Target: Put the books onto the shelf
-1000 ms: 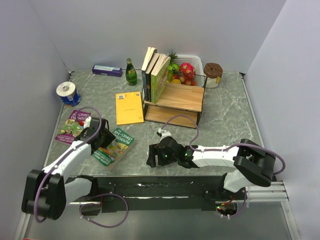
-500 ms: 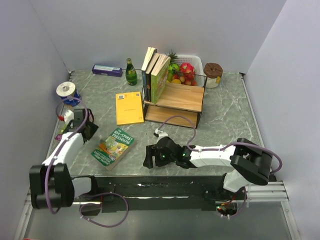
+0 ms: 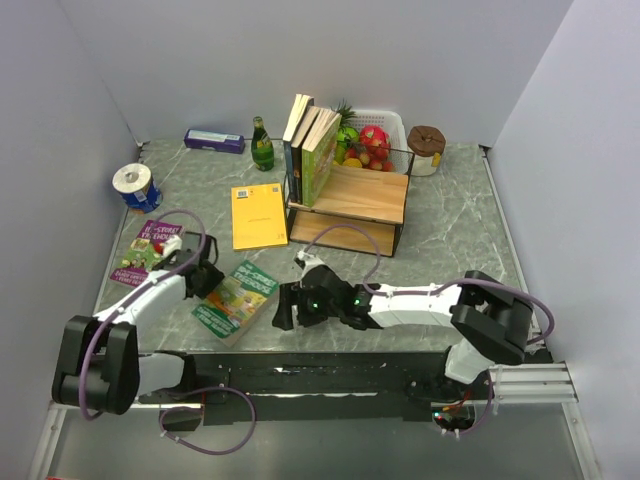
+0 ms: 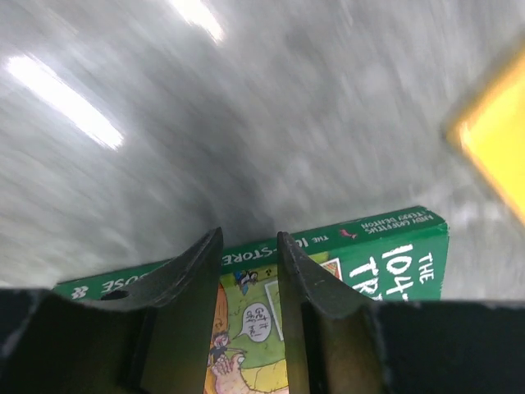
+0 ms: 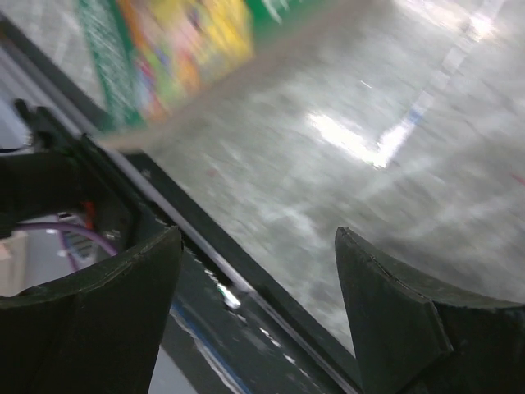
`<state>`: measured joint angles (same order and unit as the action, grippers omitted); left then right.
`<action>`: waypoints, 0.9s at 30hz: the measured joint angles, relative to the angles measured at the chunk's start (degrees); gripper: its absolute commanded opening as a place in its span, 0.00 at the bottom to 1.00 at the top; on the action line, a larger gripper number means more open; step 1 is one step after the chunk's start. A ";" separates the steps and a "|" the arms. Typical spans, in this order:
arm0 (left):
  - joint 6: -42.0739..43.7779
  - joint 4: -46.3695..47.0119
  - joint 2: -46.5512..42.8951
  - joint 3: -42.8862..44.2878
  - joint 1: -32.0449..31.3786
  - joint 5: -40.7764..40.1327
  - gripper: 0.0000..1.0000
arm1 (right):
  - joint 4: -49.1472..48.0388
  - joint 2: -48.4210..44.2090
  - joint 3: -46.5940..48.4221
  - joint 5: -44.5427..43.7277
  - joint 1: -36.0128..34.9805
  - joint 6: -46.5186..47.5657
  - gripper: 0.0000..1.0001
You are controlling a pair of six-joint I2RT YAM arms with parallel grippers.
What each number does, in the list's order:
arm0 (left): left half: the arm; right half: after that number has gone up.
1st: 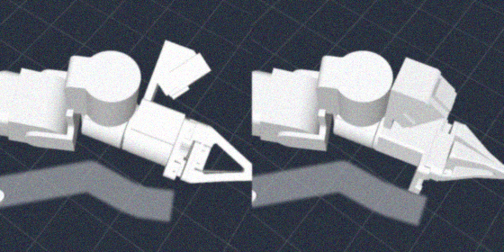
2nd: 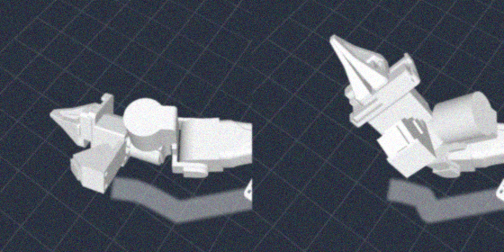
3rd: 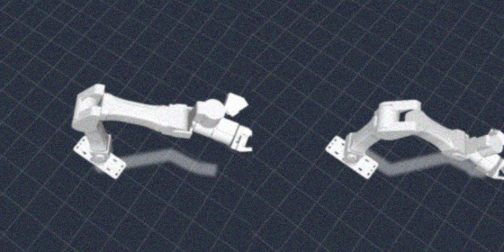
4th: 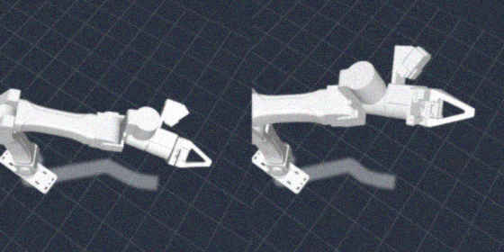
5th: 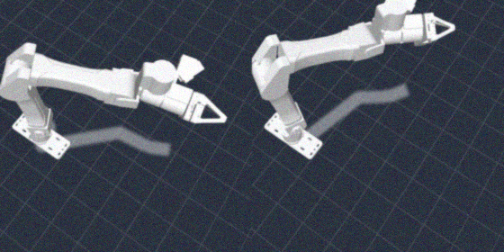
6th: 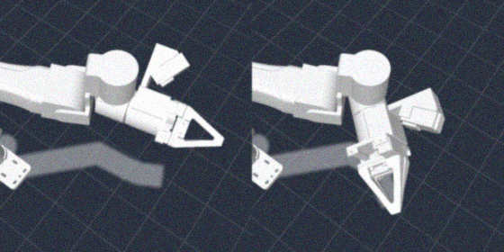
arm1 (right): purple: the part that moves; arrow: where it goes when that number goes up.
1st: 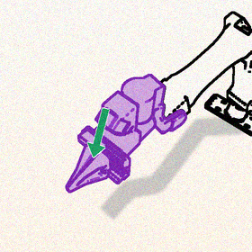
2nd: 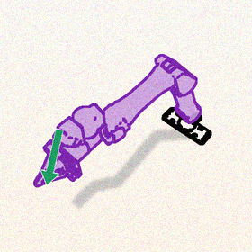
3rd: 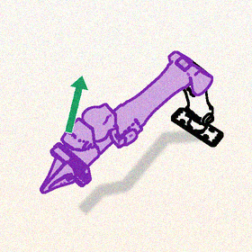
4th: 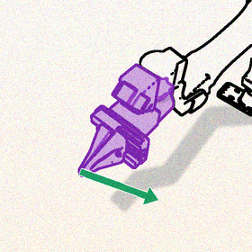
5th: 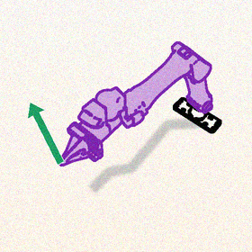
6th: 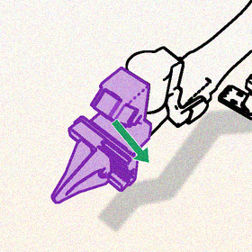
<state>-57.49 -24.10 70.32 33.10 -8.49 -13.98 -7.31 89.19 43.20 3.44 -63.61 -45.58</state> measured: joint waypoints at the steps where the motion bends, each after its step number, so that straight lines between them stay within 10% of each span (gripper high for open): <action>1: -0.81 0.09 -0.13 -0.37 -1.95 0.17 0.39 | -0.13 0.70 0.92 0.50 0.00 0.00 0.83; 27: -8.70 3.04 -6.03 -6.60 -13.40 2.23 0.36 | -0.07 13.05 9.11 8.39 2.89 -12.33 0.82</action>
<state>-66.19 -21.06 64.29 26.50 -21.89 -11.75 -7.38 102.24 52.31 11.84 -60.73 -57.91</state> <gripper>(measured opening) 0.366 0.829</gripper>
